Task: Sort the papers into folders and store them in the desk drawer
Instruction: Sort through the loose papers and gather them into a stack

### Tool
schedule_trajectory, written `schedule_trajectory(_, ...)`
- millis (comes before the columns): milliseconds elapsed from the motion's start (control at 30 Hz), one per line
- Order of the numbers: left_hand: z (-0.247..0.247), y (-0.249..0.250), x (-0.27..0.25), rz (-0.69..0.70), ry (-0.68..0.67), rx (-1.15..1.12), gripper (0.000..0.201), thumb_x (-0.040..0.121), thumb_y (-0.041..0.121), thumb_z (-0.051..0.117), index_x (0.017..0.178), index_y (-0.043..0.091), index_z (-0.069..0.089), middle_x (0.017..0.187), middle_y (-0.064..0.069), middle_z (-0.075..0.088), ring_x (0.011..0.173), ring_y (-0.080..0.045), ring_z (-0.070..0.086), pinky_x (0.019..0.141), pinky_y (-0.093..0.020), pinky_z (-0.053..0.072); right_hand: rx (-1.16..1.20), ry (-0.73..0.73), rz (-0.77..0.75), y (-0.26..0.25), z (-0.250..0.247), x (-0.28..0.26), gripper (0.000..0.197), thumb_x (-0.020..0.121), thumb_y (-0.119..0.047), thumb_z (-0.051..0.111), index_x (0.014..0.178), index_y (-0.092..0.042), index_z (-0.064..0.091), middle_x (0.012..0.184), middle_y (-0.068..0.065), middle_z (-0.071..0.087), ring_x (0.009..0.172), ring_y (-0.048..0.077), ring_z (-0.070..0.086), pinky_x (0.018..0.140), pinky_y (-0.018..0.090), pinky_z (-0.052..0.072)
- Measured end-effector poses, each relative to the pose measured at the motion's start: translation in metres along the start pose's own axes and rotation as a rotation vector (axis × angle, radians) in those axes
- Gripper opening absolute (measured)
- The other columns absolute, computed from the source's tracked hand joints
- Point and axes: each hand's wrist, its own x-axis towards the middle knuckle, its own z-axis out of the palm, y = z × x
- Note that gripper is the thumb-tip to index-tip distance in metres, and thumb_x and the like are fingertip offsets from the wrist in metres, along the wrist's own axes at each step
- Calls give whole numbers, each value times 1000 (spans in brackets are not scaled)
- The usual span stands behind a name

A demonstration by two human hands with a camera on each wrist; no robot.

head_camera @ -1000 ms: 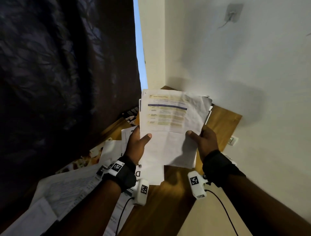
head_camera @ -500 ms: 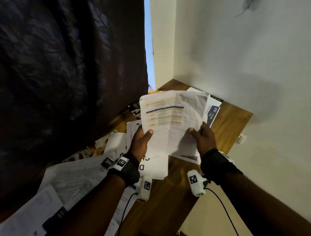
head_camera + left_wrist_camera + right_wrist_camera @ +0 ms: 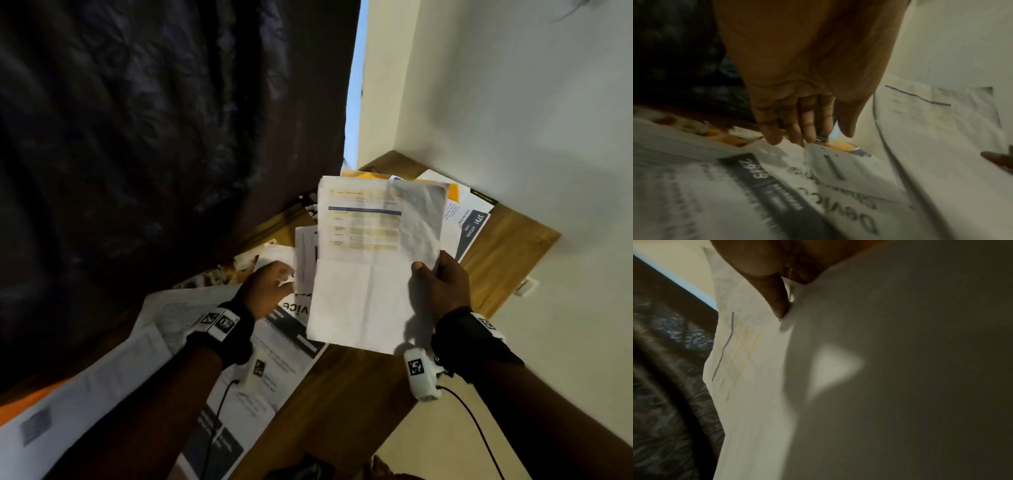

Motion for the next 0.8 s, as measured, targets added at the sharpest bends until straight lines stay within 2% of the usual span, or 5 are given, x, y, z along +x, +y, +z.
schedule_trajectory(133,-33,-43,-48,-253,-1,592,80,71,64,71,132,17,49,136,-13,50,124,-33,49,101,-44,44,40,91,146,38,0,-19,49,69,-46,65,92,-4,58,94,32,61,75,33,60,76,47,53)
schedule_trajectory(233,-37,-51,-74,-416,-83,744,112,63,78,67,146,13,29,148,-18,30,133,-38,35,106,-51,38,44,142,214,49,-2,-42,42,73,-38,69,89,-1,59,83,29,59,72,26,53,73,42,48)
schedule_trajectory(367,-38,-60,-85,-445,-79,750,114,62,73,73,145,10,28,153,-16,21,137,-39,29,108,-57,33,18,175,258,59,-8,-70,20,82,-21,69,84,-3,62,84,28,64,72,24,55,72,48,52)
schedule_trajectory(533,-49,-75,-81,-422,-60,697,124,60,70,77,150,9,17,152,-21,23,137,-41,31,107,-55,37,-55,198,283,65,-12,-86,30,84,-16,70,73,2,50,67,21,45,65,23,40,68,39,37)
schedule_trajectory(800,-59,-95,-73,-394,-50,650,111,46,81,68,134,18,45,137,-13,50,123,-36,51,103,-51,40,-97,221,319,65,-10,-109,25,82,-15,72,72,0,55,67,16,50,66,26,47,70,44,45)
